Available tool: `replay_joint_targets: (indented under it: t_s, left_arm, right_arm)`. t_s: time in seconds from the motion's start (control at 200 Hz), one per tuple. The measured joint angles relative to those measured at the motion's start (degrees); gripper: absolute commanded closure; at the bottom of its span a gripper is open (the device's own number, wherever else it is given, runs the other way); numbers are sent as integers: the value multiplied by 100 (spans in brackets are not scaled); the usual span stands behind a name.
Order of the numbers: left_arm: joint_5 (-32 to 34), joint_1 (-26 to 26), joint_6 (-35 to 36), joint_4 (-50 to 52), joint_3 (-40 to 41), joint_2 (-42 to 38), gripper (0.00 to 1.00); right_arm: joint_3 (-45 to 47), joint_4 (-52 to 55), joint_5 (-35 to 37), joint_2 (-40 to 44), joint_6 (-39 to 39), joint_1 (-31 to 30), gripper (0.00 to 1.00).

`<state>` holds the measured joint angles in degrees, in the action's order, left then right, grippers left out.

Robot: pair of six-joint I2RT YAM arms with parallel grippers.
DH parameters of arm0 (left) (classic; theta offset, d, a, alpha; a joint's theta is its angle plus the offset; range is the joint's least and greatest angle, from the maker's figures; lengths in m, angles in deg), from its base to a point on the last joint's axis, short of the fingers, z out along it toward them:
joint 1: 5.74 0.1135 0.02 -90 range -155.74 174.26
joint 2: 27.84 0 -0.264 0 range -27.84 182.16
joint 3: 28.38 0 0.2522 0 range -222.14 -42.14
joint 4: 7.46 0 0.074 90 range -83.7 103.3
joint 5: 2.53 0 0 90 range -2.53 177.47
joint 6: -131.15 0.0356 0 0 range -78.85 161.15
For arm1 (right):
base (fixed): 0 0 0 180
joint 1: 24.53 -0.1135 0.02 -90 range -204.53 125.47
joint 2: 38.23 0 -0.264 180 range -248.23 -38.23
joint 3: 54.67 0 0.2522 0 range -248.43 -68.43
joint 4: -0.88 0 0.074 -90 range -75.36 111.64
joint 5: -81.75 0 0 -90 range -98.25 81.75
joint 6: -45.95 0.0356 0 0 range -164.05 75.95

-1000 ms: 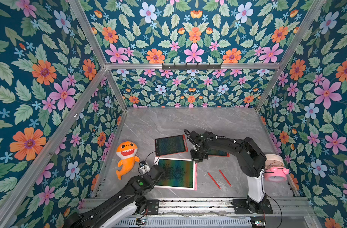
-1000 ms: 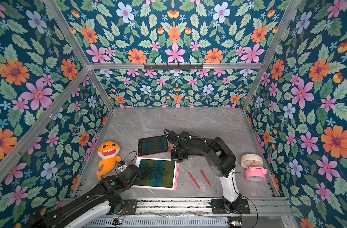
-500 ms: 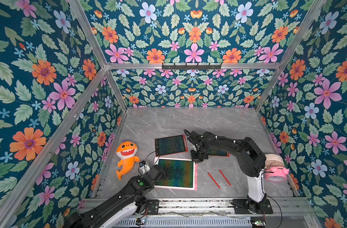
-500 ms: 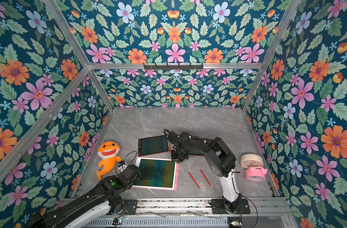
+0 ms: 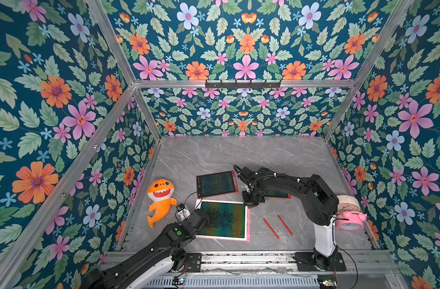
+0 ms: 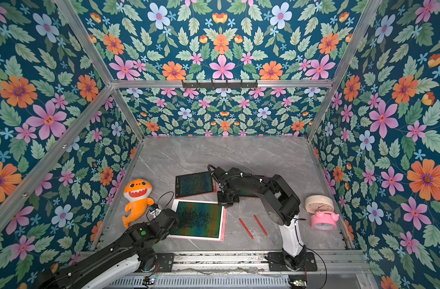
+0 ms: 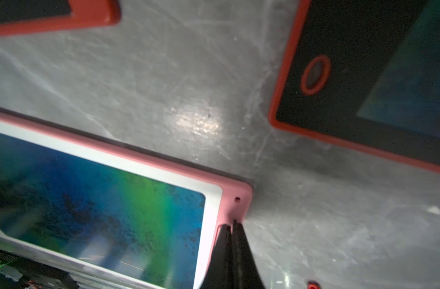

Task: Place the stylus back onto the writing tablet
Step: Place the stylus on the writing tablet.

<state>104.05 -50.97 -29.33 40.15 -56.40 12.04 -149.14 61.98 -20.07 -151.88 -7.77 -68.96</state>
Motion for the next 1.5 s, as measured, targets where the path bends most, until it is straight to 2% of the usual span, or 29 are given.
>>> replay_joint_targets:
  t_s: [0.5, 0.865, 1.5]
  left_arm:
    - [-2, 0, 0, 7, -2, -22, 100]
    - [-17, 0, -2, 26, -2, -52, 100]
    - [-20, 0, -2, -22, 15, -33, 100]
  right_arm:
    - [-387, 291, 44, 44, 2, -149, 94]
    - [15, 444, 173, 127, 116, -278, 93]
    - [155, 247, 96, -9, 304, -448, 93]
